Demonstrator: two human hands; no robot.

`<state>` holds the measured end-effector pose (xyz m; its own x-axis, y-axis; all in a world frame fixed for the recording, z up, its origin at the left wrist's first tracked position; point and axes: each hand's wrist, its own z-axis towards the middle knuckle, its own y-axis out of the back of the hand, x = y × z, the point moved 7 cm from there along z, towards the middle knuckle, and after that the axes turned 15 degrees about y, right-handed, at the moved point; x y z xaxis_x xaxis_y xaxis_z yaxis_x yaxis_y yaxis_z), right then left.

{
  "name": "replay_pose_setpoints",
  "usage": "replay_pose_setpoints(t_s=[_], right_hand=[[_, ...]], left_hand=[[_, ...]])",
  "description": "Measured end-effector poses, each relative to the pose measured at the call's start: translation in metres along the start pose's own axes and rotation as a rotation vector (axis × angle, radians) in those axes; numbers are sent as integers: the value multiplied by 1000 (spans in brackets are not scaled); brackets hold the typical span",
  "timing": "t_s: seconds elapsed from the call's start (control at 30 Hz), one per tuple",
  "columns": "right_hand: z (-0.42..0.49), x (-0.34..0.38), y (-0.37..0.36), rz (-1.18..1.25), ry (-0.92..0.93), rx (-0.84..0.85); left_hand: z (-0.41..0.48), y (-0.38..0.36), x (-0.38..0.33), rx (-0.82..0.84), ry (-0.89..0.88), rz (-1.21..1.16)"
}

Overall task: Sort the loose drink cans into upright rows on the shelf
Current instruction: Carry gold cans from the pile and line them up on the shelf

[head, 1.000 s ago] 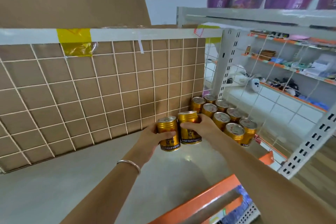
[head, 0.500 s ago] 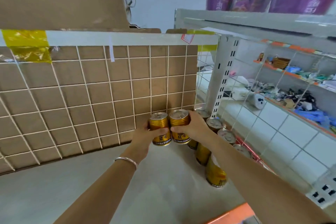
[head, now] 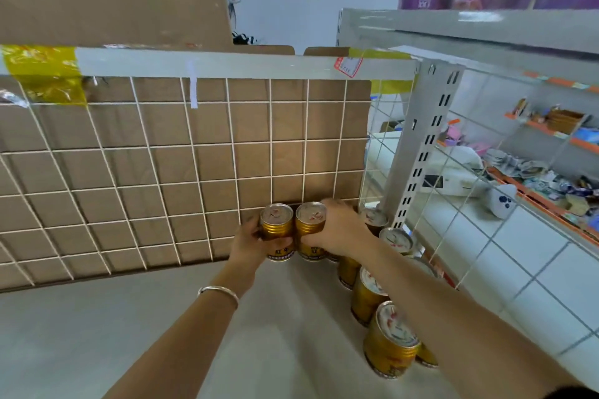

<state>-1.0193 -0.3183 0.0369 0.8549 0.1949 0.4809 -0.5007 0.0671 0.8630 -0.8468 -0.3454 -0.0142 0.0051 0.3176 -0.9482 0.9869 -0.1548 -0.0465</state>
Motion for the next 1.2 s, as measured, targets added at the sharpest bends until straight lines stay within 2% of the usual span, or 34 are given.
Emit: replay_pose_setpoints(t_s=[0.07,0.17,0.23,0.37,0.5,0.7,0.83,1.07,1.2], right_hand=[[1,-4,1,-92,28,32],[1,-2,5,-400,120,135],[1,0,1,-509,178,204],[3,0,-6,-518,182,278],[2,6,-11,-578,220,321],[0,11,-17,-614,204,220],[1,12,-18,-601,184,187],[-4,17,-18,-603,161,137],[-16,36,-16,-436,147,48]], left_hand=[[3,1,6,-8,-9,21],[4,3,13,-53,-25,70],[3,2,18,-66,-32,99],[-4,-1,22,-96,-37,169],[4,5,18,-61,-22,457],[9,12,5,-154,-67,821],[5,9,7,-137,-45,852],[-11,7,14,-295,-3,952],[-30,13,37,-273,28,911]])
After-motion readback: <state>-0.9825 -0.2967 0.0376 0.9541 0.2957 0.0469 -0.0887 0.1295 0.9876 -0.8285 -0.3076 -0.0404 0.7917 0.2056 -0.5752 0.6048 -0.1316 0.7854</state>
